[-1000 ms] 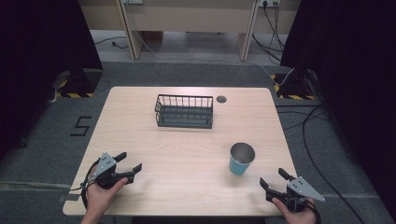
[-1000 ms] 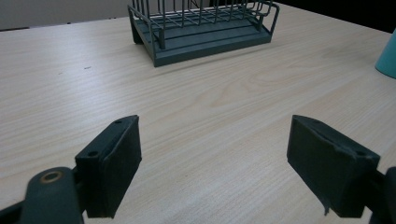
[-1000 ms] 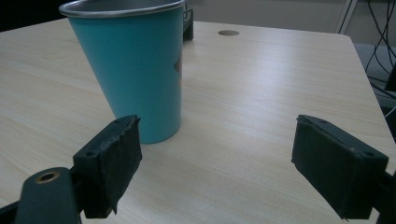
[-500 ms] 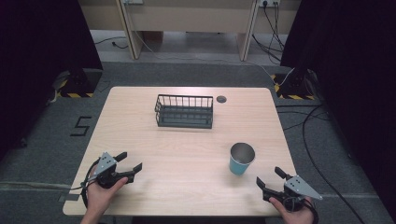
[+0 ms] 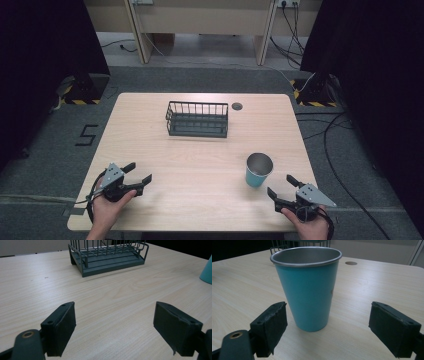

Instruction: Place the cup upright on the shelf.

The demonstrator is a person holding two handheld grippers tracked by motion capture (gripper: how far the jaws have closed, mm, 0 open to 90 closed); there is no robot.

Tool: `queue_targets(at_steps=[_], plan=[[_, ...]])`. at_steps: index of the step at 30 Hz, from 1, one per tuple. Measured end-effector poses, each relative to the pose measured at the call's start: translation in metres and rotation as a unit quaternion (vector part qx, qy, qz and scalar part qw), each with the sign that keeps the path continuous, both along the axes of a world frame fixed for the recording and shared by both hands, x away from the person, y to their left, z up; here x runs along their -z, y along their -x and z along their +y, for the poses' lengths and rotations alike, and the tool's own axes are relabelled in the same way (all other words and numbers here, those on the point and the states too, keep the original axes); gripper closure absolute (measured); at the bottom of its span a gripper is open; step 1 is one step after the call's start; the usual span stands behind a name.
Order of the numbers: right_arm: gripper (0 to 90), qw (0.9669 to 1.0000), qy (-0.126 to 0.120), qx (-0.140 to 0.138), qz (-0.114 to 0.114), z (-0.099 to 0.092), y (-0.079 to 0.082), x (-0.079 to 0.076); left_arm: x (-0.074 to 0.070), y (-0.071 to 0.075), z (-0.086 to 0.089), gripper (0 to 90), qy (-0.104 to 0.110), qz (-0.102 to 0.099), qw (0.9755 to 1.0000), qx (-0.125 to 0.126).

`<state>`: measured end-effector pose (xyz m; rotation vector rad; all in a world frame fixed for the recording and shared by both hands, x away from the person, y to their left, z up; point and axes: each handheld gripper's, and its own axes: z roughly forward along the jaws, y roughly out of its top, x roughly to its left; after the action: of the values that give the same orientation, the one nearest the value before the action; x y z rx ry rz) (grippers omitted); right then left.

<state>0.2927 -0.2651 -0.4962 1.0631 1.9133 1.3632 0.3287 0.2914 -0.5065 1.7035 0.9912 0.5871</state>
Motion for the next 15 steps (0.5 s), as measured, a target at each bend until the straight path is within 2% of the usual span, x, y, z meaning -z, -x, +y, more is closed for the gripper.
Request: queue_targets(at_steps=[15], plan=[[15.4,0.9997,0.012,-0.022,0.004,0.019,-0.019,-0.002,0.000,0.000,0.000,18.0,0.000,0.001,1.0000,-0.001]])
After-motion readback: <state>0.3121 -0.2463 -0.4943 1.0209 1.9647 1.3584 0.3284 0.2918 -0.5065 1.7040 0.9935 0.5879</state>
